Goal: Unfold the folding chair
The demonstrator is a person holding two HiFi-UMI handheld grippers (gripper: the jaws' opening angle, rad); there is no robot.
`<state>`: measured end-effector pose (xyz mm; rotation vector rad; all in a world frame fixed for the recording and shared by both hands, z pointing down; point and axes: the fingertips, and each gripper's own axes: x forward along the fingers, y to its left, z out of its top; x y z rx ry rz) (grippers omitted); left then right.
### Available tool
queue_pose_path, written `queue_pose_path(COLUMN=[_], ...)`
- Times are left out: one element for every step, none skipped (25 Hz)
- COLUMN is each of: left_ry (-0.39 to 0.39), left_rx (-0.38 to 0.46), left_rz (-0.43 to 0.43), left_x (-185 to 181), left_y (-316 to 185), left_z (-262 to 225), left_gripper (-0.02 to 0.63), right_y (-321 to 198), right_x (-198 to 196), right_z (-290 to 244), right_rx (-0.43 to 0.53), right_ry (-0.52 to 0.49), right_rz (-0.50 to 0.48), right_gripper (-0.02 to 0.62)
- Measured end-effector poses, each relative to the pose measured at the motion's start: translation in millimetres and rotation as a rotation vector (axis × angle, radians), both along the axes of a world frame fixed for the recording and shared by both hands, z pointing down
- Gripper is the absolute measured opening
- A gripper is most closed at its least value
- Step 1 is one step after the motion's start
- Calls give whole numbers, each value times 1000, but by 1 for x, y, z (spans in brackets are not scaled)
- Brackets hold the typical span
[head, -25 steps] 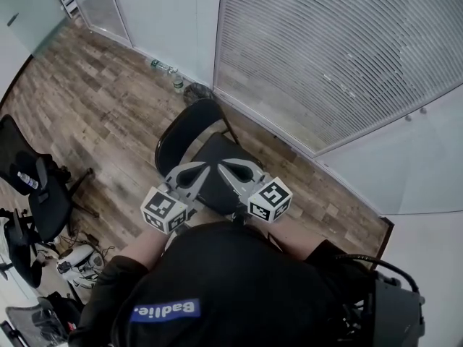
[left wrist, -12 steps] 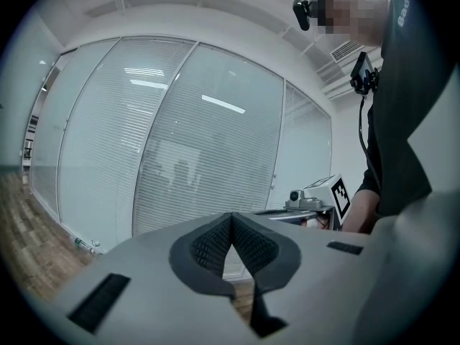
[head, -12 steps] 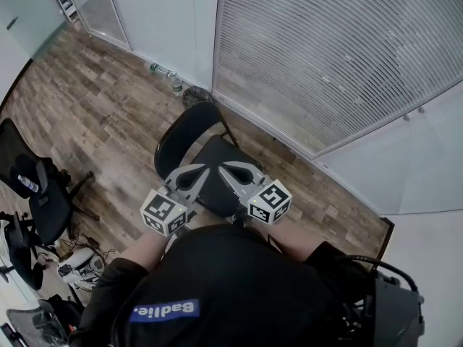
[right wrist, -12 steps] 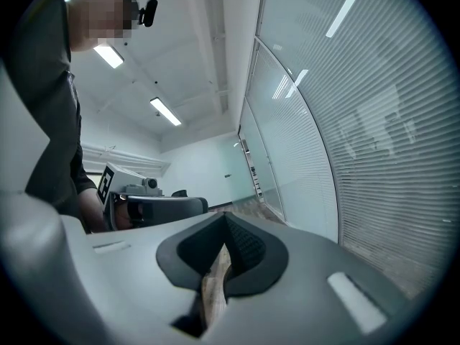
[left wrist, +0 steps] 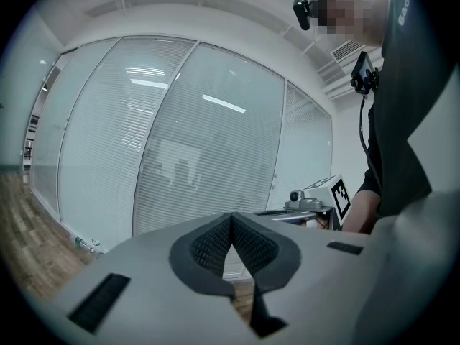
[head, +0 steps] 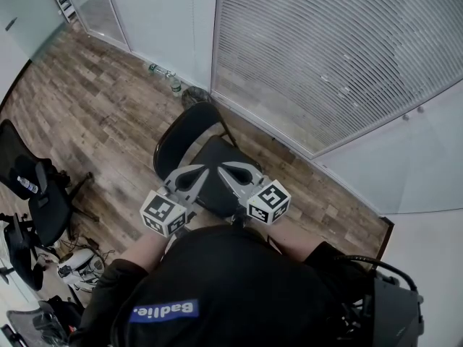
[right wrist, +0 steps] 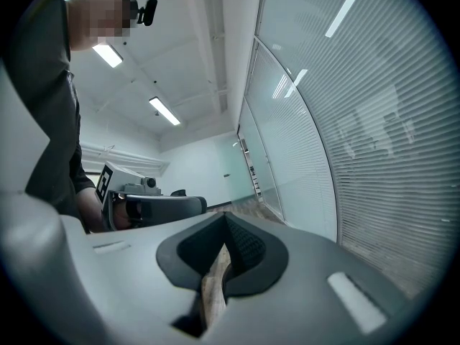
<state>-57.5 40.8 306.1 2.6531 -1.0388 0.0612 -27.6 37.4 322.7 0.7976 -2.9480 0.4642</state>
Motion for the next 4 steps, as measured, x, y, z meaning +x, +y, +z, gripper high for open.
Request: queue_pose_path(left_ry=[-1,-2,-3,-4], left_rx=[-1,-2,-2,-3], left_rz=[-1,-1,-1,-1], left_x=[1,1,1,1], left_y=[0,0,0,0], left_z=[1,1,2,3], left_gripper=[6,5,5,6], right_y=[0,-1,-1,-1], right_x=[1,2,2,3], right_z=[1,1,2,3], right_rx=[0,0,-1,-2], right_ry=[1,2,2,3], right_rz=[1,3,4,6], right_gripper=[2,2,2,2])
